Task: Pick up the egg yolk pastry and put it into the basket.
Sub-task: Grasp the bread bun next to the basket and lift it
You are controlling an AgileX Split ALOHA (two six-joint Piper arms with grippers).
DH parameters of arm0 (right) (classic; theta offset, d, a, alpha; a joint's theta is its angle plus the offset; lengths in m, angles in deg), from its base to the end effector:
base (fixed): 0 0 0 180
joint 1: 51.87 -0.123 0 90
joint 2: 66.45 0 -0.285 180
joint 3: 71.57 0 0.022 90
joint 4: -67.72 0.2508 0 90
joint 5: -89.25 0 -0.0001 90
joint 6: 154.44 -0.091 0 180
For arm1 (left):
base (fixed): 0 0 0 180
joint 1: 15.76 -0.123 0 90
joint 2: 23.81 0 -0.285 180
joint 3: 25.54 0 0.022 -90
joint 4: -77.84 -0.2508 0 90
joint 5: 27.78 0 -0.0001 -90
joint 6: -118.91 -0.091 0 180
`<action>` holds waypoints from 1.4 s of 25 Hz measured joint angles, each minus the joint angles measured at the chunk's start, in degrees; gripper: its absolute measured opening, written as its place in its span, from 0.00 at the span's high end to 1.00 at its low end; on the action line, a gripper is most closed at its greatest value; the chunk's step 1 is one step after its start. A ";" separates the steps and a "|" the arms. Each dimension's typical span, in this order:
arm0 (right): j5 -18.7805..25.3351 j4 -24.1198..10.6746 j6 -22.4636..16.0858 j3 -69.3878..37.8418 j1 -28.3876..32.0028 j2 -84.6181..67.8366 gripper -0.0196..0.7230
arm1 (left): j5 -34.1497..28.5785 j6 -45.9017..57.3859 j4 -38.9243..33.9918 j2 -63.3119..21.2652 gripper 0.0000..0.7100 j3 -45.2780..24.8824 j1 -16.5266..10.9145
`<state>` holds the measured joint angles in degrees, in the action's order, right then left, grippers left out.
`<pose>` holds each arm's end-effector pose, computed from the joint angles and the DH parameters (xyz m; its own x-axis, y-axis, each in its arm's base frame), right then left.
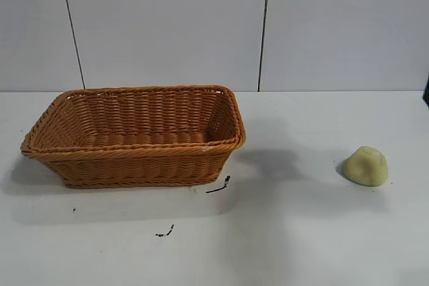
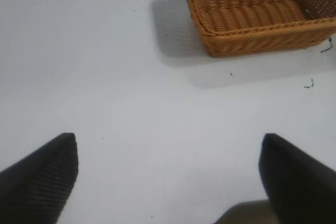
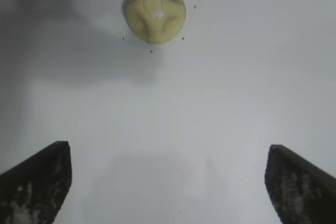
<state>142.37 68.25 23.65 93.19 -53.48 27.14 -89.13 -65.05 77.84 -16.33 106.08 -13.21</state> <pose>0.2903 0.0088 0.2608 -0.9509 0.0122 -0.3094 0.0066 0.9998 0.0191 -0.0065 0.0003 0.2774 -0.4526 0.0893 -0.8872 0.0759 0.9952 0.0614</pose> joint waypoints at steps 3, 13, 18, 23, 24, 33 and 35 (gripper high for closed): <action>-1.31 0.00 0.77 5.58 0.00 8.03 0.04 | 0.00 0.00 0.00 0.00 0.02 0.00 0.00; -2.52 0.23 1.50 15.16 -0.31 26.90 0.04 | 0.00 0.00 0.00 0.00 0.02 0.00 0.00; -3.98 0.11 1.50 15.22 -2.40 28.45 0.04 | 0.00 0.00 0.00 0.00 0.02 0.00 0.00; -6.44 -0.03 1.91 15.27 -3.14 28.97 0.04 | 0.00 0.00 0.00 0.00 0.02 0.00 0.00; -6.83 -0.03 1.91 15.27 -3.14 29.40 0.04 | 0.00 0.00 0.00 0.00 0.02 0.00 0.00; -10.67 -0.15 1.91 15.27 -3.26 34.00 0.04 | 0.00 0.00 0.00 0.00 0.02 0.00 0.00; -11.22 -0.15 1.91 15.27 -3.25 34.45 0.04 | 0.00 0.00 0.00 0.00 0.02 0.00 0.00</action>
<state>131.16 68.10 25.56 108.45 -56.74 61.59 -89.13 -65.05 77.84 -16.33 106.08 -13.21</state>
